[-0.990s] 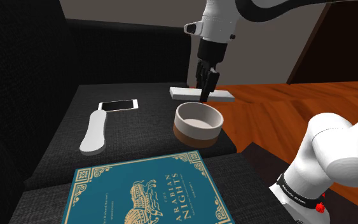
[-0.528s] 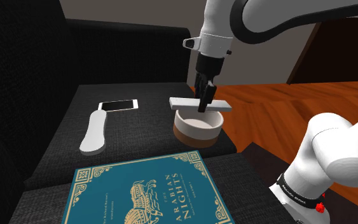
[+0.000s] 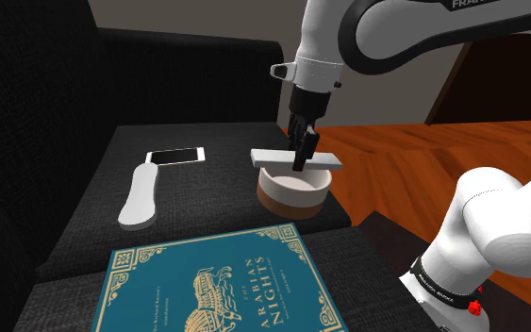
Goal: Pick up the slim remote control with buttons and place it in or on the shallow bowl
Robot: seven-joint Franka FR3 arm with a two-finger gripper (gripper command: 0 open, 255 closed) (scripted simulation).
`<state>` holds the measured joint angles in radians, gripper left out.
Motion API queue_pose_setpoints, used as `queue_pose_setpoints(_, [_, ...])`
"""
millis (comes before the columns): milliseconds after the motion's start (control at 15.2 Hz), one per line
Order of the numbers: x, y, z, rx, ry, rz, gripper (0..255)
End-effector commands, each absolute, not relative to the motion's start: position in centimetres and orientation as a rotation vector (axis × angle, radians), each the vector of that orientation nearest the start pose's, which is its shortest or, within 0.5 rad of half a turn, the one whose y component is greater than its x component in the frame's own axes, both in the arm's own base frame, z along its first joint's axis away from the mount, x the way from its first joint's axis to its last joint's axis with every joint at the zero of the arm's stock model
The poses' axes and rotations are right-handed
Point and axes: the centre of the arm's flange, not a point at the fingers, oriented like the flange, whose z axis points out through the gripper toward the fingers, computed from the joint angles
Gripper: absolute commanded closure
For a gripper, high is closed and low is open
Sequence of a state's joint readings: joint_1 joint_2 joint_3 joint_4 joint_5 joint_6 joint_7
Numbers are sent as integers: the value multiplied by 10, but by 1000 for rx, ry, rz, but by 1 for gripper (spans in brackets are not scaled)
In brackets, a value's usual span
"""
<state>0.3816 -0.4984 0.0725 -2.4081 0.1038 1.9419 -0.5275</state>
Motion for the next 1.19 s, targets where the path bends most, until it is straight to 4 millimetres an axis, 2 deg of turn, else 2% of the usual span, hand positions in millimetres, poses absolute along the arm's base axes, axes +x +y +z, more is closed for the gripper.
queue_pose_setpoints(0, [358, 185, 496, -2748, -1391, -53, 255])
queue_pose_setpoints(66, [358, 185, 496, -2748, -1391, -53, 0])
queue_pose_setpoints(396, [358, 185, 496, -2748, -1391, -53, 0])
queue_pose_setpoints(660, [358, 181, 546, -2748, -1391, -53, 0])
queue_pose_setpoints(1122, [358, 181, 546, -2748, -1391, -53, 0])
